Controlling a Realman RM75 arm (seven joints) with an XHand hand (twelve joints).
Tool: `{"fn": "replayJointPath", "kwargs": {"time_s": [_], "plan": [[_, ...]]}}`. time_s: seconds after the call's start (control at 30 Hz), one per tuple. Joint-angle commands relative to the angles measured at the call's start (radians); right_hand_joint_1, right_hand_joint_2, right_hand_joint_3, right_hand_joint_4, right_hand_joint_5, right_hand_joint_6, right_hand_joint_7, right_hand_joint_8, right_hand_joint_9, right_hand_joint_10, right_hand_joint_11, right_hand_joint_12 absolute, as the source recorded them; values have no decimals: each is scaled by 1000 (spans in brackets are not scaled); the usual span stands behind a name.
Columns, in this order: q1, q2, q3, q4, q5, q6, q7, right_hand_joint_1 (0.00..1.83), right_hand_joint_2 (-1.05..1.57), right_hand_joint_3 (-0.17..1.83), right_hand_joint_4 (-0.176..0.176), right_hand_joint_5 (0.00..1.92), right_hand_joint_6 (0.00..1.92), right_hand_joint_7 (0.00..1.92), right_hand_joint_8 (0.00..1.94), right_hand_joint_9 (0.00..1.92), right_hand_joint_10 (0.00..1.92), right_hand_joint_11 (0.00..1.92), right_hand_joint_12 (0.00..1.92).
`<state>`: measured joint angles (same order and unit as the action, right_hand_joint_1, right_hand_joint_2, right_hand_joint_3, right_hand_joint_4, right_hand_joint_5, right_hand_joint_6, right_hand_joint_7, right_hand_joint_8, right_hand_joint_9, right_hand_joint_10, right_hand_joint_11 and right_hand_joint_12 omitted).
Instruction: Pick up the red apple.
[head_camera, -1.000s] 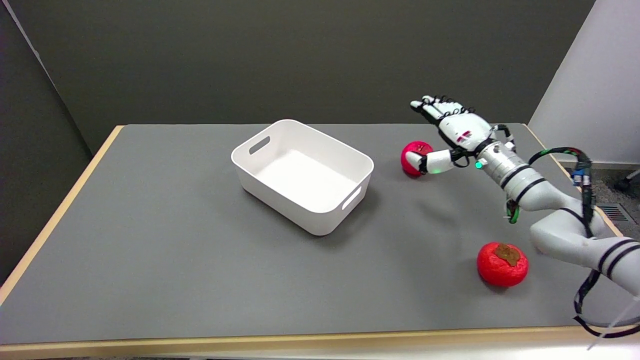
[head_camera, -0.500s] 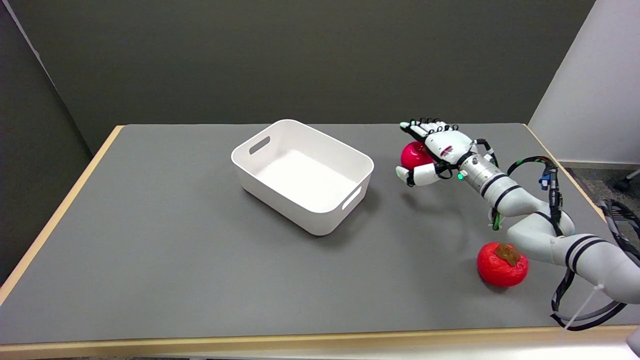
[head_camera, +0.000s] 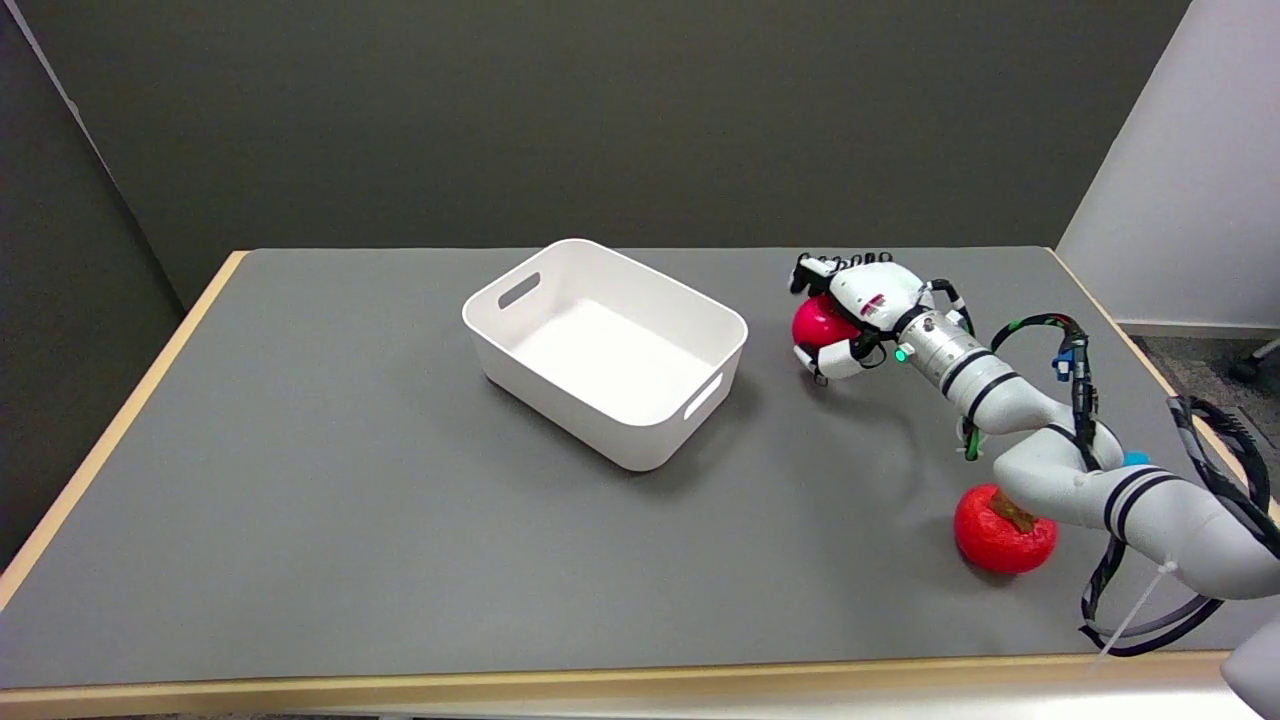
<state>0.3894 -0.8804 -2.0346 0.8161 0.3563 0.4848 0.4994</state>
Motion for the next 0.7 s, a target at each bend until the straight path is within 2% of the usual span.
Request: {"fn": "replayJointPath", "kwargs": {"time_s": [0.03, 0.13, 0.33, 0.57, 0.7], "plan": [[14, -15, -30, 21, -17, 56, -1, 1287, 1263, 110, -88, 458, 1666, 605, 1505, 728, 1640, 877, 1874], [7, -11, -30, 33, -17, 59, -1, 1295, 1210, 175, -74, 532, 1615, 639, 1463, 743, 1622, 901, 1919], [-13, 8, 10, 89, -11, 90, -1, 1303, 1159, 248, -75, 573, 1569, 674, 1419, 760, 1612, 894, 1921], [-105, 72, 234, 317, -10, 176, -1, 1315, 1102, 318, -70, 611, 1533, 717, 1363, 794, 1581, 886, 1918], [-146, 101, 311, 442, -17, 231, -3, 1320, 1086, 338, -81, 620, 1523, 737, 1342, 800, 1569, 911, 1921]]}}
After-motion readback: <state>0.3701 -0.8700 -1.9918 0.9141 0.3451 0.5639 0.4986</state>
